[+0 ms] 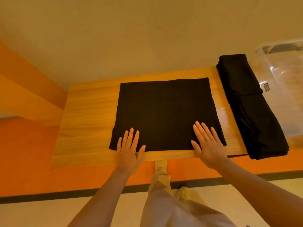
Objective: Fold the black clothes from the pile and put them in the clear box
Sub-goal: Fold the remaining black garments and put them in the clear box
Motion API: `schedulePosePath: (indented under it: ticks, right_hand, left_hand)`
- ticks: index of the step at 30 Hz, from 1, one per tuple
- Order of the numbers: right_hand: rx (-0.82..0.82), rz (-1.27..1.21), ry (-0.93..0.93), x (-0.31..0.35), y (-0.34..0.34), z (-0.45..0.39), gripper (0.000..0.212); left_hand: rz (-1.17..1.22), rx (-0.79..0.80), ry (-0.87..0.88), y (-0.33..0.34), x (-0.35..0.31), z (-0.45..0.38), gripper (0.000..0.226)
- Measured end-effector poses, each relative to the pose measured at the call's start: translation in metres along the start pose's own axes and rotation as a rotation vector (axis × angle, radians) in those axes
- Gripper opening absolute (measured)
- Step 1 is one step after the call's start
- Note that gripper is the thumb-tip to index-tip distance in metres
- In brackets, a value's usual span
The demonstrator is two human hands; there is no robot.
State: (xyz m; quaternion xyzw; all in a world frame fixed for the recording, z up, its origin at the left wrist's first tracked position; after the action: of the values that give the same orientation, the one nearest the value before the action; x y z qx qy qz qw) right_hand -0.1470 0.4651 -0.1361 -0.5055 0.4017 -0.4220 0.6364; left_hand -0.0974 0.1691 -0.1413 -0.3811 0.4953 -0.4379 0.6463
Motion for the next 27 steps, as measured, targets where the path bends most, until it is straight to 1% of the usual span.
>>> schedulePosePath:
  ticks: [6,9,11,12,14,16,18,20,22,25,27]
  right_hand:
    - [0.013,0.023,-0.019,-0.039,0.007,0.031,0.078]
    - [-0.006,0.076,-0.074,-0.043,0.009,0.047,0.082]
    - [-0.041,0.134,-0.106,-0.044,0.009,0.055,0.081]
    - [-0.074,0.154,-0.119,-0.044,0.009,0.058,0.079]
    - [-0.142,0.163,-0.131,-0.046,0.004,0.061,0.085]
    - [-0.160,0.168,-0.121,-0.049,0.000,0.062,0.093]
    - [-0.178,0.168,-0.133,-0.050,-0.005,0.064,0.093]
    - [-0.200,0.151,-0.157,-0.049,-0.010,0.066,0.085]
    - [-0.213,0.070,-0.165,-0.053,-0.012,0.069,0.072]
    - [-0.184,-0.180,-0.130,-0.068,-0.012,0.073,0.048]
    - [-0.175,-0.365,-0.096,-0.077,-0.018,0.076,0.041]
  left_hand:
    - [0.000,0.013,-0.071,-0.004,0.033,0.034,0.077]
    - [0.031,0.018,-0.068,-0.005,0.036,0.050,0.081]
    - [0.009,-0.002,-0.046,-0.007,0.035,0.061,0.082]
    - [-0.020,-0.026,-0.017,-0.011,0.033,0.067,0.081]
    - [-0.074,-0.074,0.055,-0.016,0.030,0.077,0.072]
    - [-0.105,-0.123,0.101,-0.021,0.030,0.080,0.066]
    - [-0.135,-0.181,0.139,-0.031,0.025,0.078,0.061]
    - [-0.151,-0.250,0.213,-0.042,0.015,0.078,0.051]
    - [-0.072,-0.318,0.255,-0.052,0.007,0.081,0.037]
    - [0.106,-0.388,0.199,-0.058,0.015,0.088,0.024]
    - [0.161,-0.392,0.164,-0.058,0.021,0.093,0.020]
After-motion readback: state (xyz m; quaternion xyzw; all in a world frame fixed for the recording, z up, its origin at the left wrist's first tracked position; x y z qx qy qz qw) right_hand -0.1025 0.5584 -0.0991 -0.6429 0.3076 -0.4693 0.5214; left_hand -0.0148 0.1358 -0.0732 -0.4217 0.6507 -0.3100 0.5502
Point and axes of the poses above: each hand's wrist, its own z-axis away from the middle knuckle, its own y-axis out of the palm, x = y × z, the point moved 10 cm from there along -z, towards the middle knuckle, and after that the axes turned 13 degrees about z, right-handed, at the moved point
